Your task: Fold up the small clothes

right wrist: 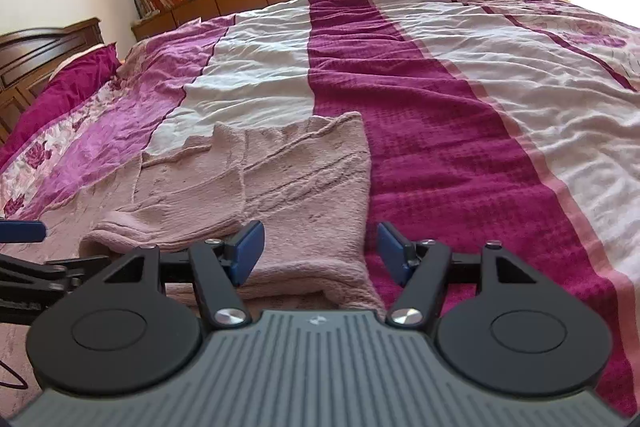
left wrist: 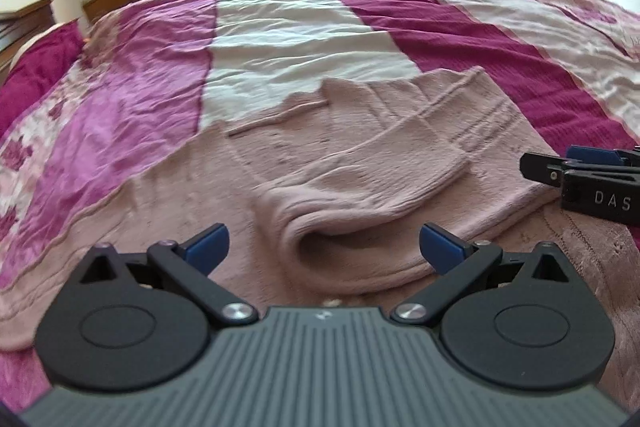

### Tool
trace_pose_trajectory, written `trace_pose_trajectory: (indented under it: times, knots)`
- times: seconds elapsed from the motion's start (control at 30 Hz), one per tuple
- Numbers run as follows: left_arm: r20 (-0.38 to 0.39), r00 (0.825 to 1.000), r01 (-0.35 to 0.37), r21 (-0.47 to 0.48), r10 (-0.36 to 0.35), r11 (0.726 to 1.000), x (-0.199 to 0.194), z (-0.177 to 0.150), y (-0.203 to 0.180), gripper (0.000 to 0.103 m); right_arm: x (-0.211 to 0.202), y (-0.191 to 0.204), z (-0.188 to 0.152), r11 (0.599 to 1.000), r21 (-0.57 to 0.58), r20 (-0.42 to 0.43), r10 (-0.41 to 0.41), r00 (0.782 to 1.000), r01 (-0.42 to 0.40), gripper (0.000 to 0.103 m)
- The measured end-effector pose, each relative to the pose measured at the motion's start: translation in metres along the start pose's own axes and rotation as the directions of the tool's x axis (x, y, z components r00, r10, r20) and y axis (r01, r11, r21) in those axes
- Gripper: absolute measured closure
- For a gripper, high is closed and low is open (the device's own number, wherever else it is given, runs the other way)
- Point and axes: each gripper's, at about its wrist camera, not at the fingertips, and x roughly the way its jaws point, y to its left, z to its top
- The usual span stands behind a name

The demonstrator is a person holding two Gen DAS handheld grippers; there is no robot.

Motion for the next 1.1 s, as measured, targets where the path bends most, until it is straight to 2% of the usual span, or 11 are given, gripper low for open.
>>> trace_pose_trajectory:
  times: [0.1,0.2,0.4,0.47,0.53,0.6,0.67,0.73,0.77,0.9,1.1]
  knots:
    - [0.001,1.0,-0.009,0.041,0.009,0.999,0.01,0.003,-0.015,0.0,0.004,-0.005,-0.006,1.0,0.014,-0.002,0.004,1.0,-0.004,0.033]
    - [0.009,1.0,0.003,0.092,-0.004,0.996,0.018,0.006,-0.029,0.0,0.009,-0.012,-0.007,0.998,0.046,-0.009,0.046,0.999,-0.045,0.033]
    - [0.042,0.999,-0.001,0.169,-0.007,0.986,0.031,0.011,-0.049,0.014,0.012,-0.023,-0.006,0.992,0.109,-0.007,0.07,0.998,-0.069,0.033]
    - [0.033,0.999,0.0,0.16,-0.005,0.987,0.037,0.014,-0.05,0.026,0.013,-0.022,-0.006,0.992,0.109,-0.008,0.069,0.998,-0.068,0.033]
    - [0.034,0.999,0.01,0.15,-0.015,0.989,0.039,0.014,-0.05,0.032,0.013,-0.023,-0.006,0.992,0.109,-0.007,0.069,0.998,-0.068,0.033]
    - [0.042,0.999,0.026,0.153,-0.033,0.988,0.04,0.015,-0.052,0.045,0.014,-0.023,-0.006,0.991,0.112,-0.007,0.071,0.997,-0.069,0.033]
    - [0.049,0.997,0.048,0.168,-0.057,0.985,0.038,0.014,-0.054,0.076,0.014,-0.023,-0.006,0.991,0.116,-0.007,0.072,0.997,-0.071,0.033]
    - [0.046,0.997,0.055,0.16,-0.064,0.986,0.038,0.015,-0.055,0.089,0.015,-0.024,-0.006,0.99,0.119,-0.006,0.074,0.997,-0.073,0.033]
    - [0.049,0.997,0.054,0.146,-0.061,0.988,0.037,0.015,-0.054,0.092,0.015,-0.025,-0.007,0.99,0.121,-0.006,0.075,0.997,-0.074,0.033]
    - [0.072,0.996,0.051,0.039,-0.054,0.998,0.027,0.021,-0.033,0.094,0.015,-0.027,-0.007,0.989,0.127,-0.002,0.081,0.997,-0.08,0.033]
    - [0.12,0.992,-0.018,-0.098,0.03,0.995,0.003,0.03,0.013,0.094,0.016,-0.027,-0.007,0.989,0.127,-0.002,0.081,0.997,-0.08,0.033]
